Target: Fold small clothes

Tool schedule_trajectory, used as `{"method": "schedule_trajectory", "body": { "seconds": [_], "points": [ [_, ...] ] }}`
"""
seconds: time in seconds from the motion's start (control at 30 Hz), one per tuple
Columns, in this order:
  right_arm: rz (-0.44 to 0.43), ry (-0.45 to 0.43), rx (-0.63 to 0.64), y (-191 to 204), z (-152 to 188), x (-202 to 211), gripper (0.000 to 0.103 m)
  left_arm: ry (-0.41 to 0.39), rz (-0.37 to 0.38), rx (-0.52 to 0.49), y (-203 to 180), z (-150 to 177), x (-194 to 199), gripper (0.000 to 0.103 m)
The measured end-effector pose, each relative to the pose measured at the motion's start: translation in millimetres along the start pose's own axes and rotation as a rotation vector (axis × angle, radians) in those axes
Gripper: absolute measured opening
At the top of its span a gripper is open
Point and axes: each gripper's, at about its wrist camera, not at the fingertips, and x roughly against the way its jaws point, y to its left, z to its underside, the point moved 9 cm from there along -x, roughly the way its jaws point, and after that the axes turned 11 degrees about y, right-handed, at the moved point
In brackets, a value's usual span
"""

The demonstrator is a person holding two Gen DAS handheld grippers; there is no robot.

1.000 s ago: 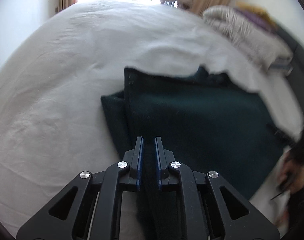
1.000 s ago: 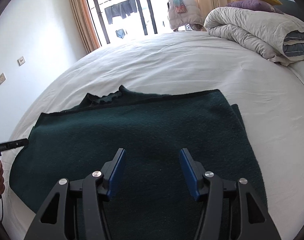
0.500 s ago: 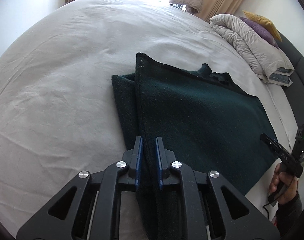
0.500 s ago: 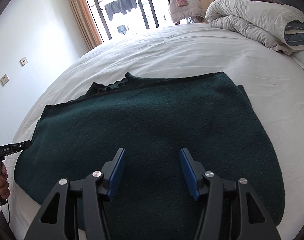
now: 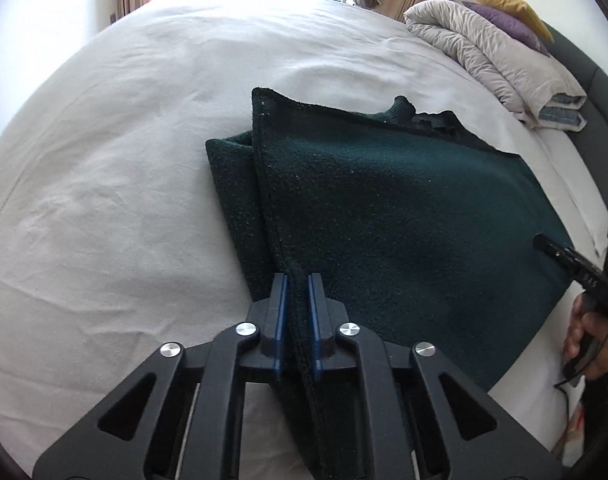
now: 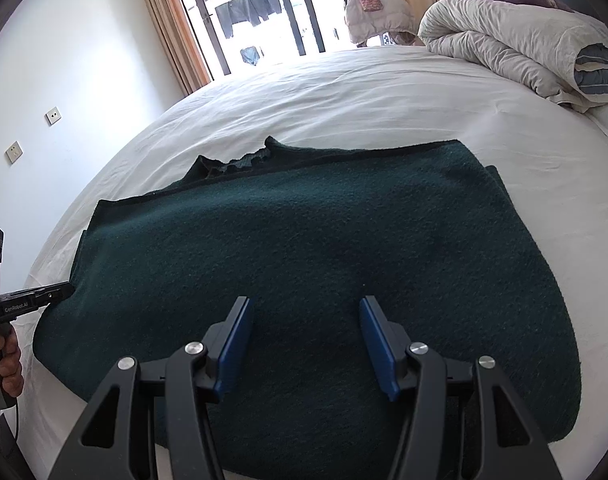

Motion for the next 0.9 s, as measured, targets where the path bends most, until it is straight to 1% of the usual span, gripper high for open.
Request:
{"method": "schedule_trajectory", "body": {
  "seconds": [0.23,0.33,0.4,0.5,0.57,0.6,0.63,0.67,0.7,0.73,0.77,0.8,0.83,0.9],
  "points": [
    [0.007,-0.006,0.024,9,1,7,0.056,-0.064,-0.002,0.069,7,15,8,0.005],
    [0.004,-0.009,0.052,17,0,9,0.056,-0.085,-0.005,0.104,16,20,11,0.005],
    [0.023,-0.007,0.069,19,-1,7,0.056,-0.095,0.002,0.133,21,22,13,0.005],
    [0.012,-0.018,0.053,17,-5,8,0.056,-0.102,-0.001,0.136,21,24,11,0.006],
    [0.008,-0.030,0.039,13,-10,9,0.056,-0.105,0.015,0.120,19,23,9,0.006],
    [0.006,-0.039,0.023,8,-13,9,0.057,-0.115,0.026,0.114,17,22,13,0.007],
    [-0.013,-0.045,-0.002,1,-16,8,0.060,-0.116,0.022,0.111,17,22,17,0.008],
    [-0.030,-0.044,-0.029,-6,-17,5,0.062,-0.123,0.002,0.108,16,21,23,0.009],
    [-0.025,-0.033,-0.076,-20,-18,1,0.062,-0.132,-0.017,0.104,15,21,29,0.009],
    [-0.023,-0.024,-0.124,-34,-17,-1,0.062,-0.154,-0.070,0.095,13,20,39,0.009],
    [-0.049,-0.032,-0.148,-41,-17,-1,0.062,-0.198,-0.137,0.074,9,17,51,0.009],
    [-0.078,-0.043,-0.159,-45,-17,0,0.062,-0.234,-0.164,0.050,2,14,60,0.009],
    [-0.094,-0.045,-0.158,-48,-16,-1,0.062,-0.258,-0.174,0.022,-9,12,65,0.009],
    [-0.094,-0.044,-0.148,-48,-14,0,0.062,-0.270,-0.207,-0.028,-27,7,65,0.009]
  ]
}}
